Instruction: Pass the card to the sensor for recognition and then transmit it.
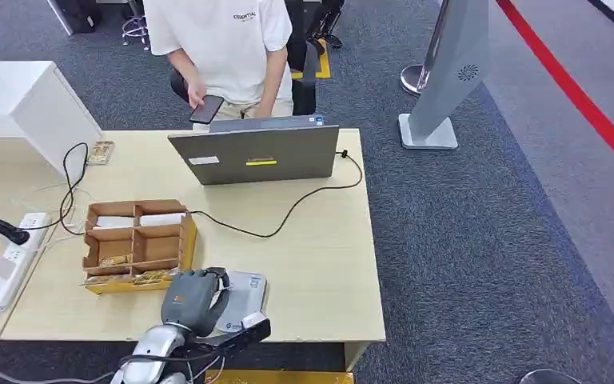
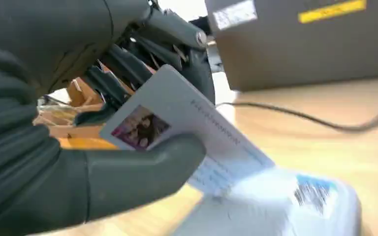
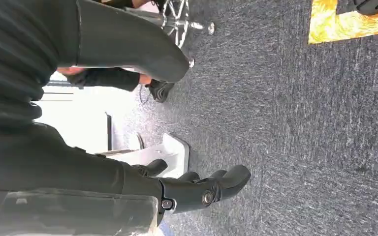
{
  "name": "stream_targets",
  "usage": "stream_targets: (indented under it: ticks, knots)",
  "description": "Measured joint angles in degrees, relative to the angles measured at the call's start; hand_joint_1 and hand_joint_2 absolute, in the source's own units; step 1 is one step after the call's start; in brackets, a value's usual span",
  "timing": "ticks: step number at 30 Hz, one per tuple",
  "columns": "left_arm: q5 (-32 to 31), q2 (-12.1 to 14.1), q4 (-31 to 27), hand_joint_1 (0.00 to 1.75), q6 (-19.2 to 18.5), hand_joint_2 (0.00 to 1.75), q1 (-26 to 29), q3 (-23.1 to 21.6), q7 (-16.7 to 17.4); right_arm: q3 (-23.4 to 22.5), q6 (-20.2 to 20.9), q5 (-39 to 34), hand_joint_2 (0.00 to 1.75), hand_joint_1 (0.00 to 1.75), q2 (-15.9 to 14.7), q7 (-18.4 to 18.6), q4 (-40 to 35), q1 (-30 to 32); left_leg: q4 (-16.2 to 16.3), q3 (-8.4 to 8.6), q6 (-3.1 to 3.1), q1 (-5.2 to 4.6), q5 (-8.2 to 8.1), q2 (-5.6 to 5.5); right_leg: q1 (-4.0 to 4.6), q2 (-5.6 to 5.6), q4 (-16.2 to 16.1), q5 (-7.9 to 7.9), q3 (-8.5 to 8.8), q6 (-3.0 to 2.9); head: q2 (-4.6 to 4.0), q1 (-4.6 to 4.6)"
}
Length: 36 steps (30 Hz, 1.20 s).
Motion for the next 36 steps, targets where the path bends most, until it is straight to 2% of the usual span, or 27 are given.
stream_targets:
  ticks: [3,5,9,17,20,27,36]
  knots:
    - [-1.46,0.33,-2.66,1.75,4.65,1.75,-1.37,0.00,-0.70,0.00,0.02,0.26,1.75,0.00,0.00,0.07,0.00,0.08,0.01,-0.03,0.06,0.00,0.05,-0.04,0.00,-0.04,0.00,0.01,-0.02,0.01,0.00,0.00]
    - [-2.05,0.78,-5.32,1.75,5.76,1.75,-4.04,0.17,-0.79,0.02,0.02,0.61,1.75,0.00,0.00,-0.28,0.00,0.07,0.01,-0.06,0.08,0.00,0.08,-0.08,0.00,-0.09,0.00,0.02,-0.01,0.01,0.00,0.00]
    - [-4.66,2.38,-8.39,1.75,4.21,1.75,-11.60,2.19,-0.15,0.15,-0.04,1.33,1.75,0.00,0.00,-2.08,0.00,0.03,0.01,-0.06,0.09,0.00,0.16,-0.09,0.01,-0.09,0.02,0.06,-0.01,0.00,0.00,-0.02]
    - [-10.16,6.08,-8.26,1.75,3.43,1.75,-26.13,5.68,1.03,0.57,-0.20,2.40,1.75,0.00,0.02,-4.48,0.02,-0.33,0.01,-0.06,0.09,0.00,0.18,-0.08,0.00,-0.06,0.04,0.11,-0.01,0.00,0.00,0.00]
    - [-11.82,7.52,-5.87,1.75,4.48,1.75,-30.20,6.78,1.18,0.96,-0.24,3.00,1.75,0.00,0.02,-5.42,0.02,-0.47,0.01,-0.07,0.09,0.00,0.18,-0.09,0.00,-0.07,0.04,0.11,-0.01,0.00,0.00,0.00]
    - [-13.02,10.65,5.45,1.75,7.69,1.75,-37.84,10.56,2.32,1.46,-0.79,3.43,1.75,0.00,0.04,-6.82,0.09,-0.70,0.01,-0.06,0.09,0.01,0.19,-0.07,0.01,-0.04,0.05,0.11,-0.04,-0.01,0.00,0.00]
    - [-13.00,12.09,15.66,1.75,11.88,1.75,-41.16,14.18,2.91,1.46,-1.03,3.58,1.75,0.00,0.31,-6.97,0.17,-0.81,0.01,-0.09,0.09,0.00,0.18,-0.07,0.00,-0.04,0.05,0.11,-0.04,0.00,0.00,0.02]
